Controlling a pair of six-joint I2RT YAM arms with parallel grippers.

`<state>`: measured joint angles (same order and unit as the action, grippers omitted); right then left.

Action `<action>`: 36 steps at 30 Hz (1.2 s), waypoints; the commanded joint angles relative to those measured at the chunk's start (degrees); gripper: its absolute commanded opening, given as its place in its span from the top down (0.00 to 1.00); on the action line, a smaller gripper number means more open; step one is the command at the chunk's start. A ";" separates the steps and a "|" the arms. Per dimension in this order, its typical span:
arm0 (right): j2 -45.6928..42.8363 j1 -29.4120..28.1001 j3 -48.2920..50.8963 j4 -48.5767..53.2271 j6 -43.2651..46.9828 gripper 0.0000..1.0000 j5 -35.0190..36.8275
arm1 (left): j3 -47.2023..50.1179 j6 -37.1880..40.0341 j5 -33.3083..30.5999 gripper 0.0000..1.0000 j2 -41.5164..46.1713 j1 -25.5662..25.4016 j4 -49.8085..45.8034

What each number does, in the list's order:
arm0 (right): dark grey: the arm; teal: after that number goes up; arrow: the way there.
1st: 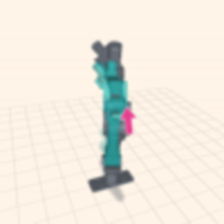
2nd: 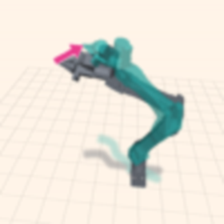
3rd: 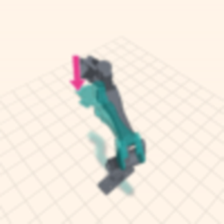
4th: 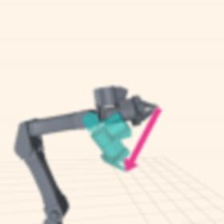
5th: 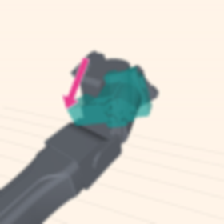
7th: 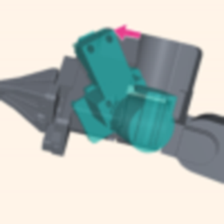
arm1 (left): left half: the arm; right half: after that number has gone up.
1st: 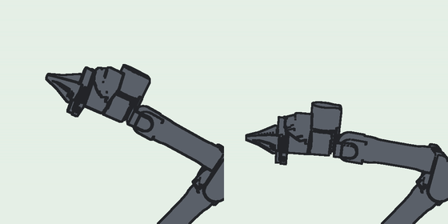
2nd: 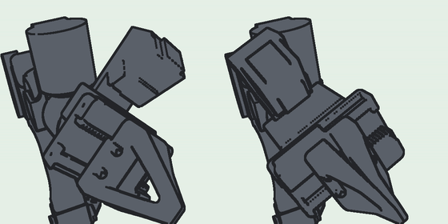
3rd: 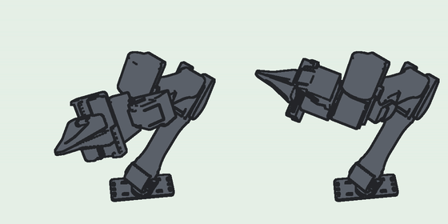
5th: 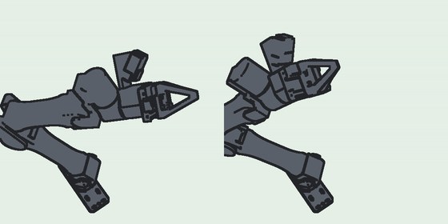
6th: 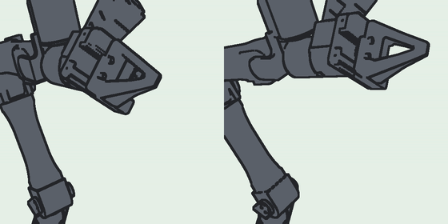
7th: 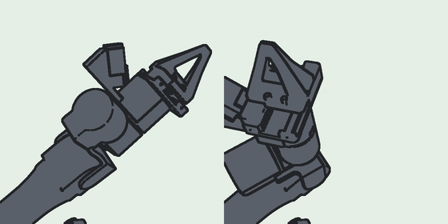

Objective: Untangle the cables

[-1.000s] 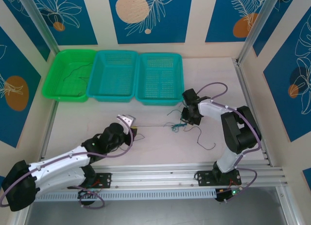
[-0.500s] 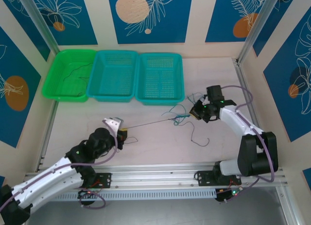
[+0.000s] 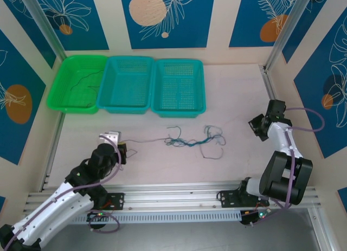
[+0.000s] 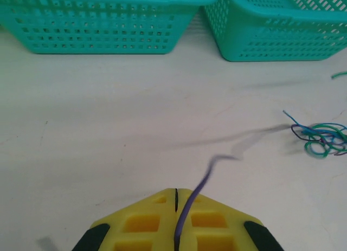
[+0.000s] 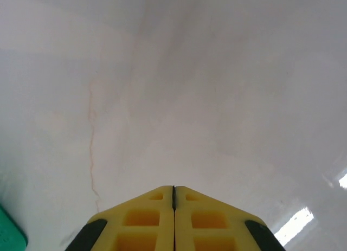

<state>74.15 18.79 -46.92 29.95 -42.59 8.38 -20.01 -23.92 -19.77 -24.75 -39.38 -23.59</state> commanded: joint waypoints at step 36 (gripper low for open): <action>24.14 -64.36 -16.16 -3.21 0.76 1.00 9.10 | -1.88 0.06 2.30 1.00 -7.71 0.70 5.01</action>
<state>101.80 -47.62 -65.69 23.20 -40.95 12.58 -20.40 -23.90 -14.96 -33.43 -39.11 -16.69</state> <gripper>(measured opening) 0.085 0.050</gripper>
